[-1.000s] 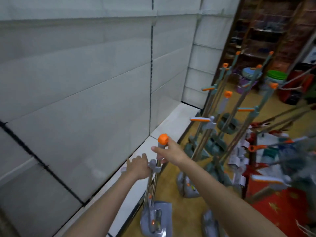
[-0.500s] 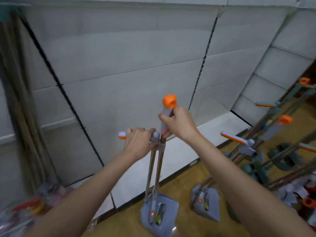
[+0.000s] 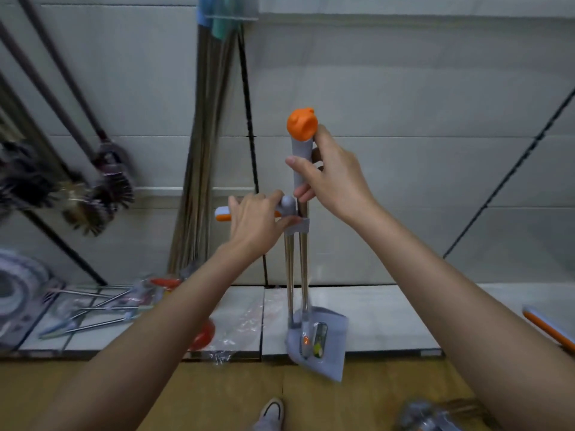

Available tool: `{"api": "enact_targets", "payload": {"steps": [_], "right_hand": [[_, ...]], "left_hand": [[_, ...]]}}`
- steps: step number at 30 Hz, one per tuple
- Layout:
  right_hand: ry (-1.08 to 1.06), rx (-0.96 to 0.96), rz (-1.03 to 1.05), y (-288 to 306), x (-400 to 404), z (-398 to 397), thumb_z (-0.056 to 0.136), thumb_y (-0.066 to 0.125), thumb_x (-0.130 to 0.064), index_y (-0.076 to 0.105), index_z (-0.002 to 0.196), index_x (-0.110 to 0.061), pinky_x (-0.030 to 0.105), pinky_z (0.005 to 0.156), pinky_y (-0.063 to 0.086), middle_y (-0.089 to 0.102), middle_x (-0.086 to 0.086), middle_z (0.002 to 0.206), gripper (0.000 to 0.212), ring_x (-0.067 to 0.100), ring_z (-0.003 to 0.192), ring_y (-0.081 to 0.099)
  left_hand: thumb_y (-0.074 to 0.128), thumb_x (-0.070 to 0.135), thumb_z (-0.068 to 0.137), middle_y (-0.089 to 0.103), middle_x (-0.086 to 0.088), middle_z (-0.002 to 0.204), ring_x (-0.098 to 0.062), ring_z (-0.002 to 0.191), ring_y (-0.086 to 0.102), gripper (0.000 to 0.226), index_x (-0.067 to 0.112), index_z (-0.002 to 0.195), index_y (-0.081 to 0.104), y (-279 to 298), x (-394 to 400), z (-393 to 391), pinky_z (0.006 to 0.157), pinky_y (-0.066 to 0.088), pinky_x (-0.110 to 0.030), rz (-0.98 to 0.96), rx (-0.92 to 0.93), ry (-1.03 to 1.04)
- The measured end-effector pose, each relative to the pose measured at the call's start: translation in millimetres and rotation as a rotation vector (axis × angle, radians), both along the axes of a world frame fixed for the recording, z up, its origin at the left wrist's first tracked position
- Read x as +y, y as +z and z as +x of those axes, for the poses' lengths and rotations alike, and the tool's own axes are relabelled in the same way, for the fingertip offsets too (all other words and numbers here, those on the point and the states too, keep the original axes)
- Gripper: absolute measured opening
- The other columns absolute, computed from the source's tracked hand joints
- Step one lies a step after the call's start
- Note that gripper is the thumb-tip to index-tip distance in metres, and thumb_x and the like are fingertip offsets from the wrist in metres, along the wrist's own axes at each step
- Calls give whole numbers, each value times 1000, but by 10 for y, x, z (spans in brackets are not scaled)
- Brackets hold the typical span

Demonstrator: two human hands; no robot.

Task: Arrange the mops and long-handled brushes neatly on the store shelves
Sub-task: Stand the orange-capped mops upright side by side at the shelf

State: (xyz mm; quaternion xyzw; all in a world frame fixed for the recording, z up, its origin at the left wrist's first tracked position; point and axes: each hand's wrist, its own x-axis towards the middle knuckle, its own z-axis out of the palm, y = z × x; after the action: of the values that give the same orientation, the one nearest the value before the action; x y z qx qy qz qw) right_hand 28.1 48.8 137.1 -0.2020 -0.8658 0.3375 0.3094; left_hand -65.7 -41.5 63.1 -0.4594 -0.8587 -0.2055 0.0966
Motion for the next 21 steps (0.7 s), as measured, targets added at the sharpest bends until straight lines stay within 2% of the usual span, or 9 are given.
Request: {"api": "enact_targets", "payload": {"steps": [2,5,14,18,21], "right_hand": [[33,-14,-24,-37,22,-112,89,56,-29,44,116,-13,51,75,55,69,12,87,34,35,69,69],[76,-18,-92,-58,91,-318,91,55,-25,44,119,-14,45,72,58,66,6,85,33,26,58,70],[81,-68,-159,-208,459,-1186,92,53,-23,41,122,-14,43,70,59,60,-1,73,33,25,59,70],[81,-131,-172,-350,562,-1500,93,51,-23,40,121,-16,43,71,59,65,7,79,31,24,60,70],[68,-154,-168,-399,658,-1708,94,50,-24,40,120,-16,43,71,59,67,13,82,29,25,60,70]], "left_hand": [[53,54,82,65,-7,88,-27,91,55,34,21,80,47,-54,6,-112,72,23,-36,-4,-8,36],[52,53,84,64,-7,92,-27,93,54,32,21,86,52,-125,84,-333,77,26,-38,-23,-9,84],[50,53,85,65,-5,94,-24,95,54,35,20,96,57,-288,430,-1139,85,29,-40,-73,-47,144],[50,55,84,66,-5,96,-25,97,56,38,20,98,57,-406,528,-1394,83,29,-39,-120,-72,169],[47,57,85,67,-6,99,-26,100,56,41,21,102,56,-452,615,-1566,89,31,-41,-161,-72,186]]}}
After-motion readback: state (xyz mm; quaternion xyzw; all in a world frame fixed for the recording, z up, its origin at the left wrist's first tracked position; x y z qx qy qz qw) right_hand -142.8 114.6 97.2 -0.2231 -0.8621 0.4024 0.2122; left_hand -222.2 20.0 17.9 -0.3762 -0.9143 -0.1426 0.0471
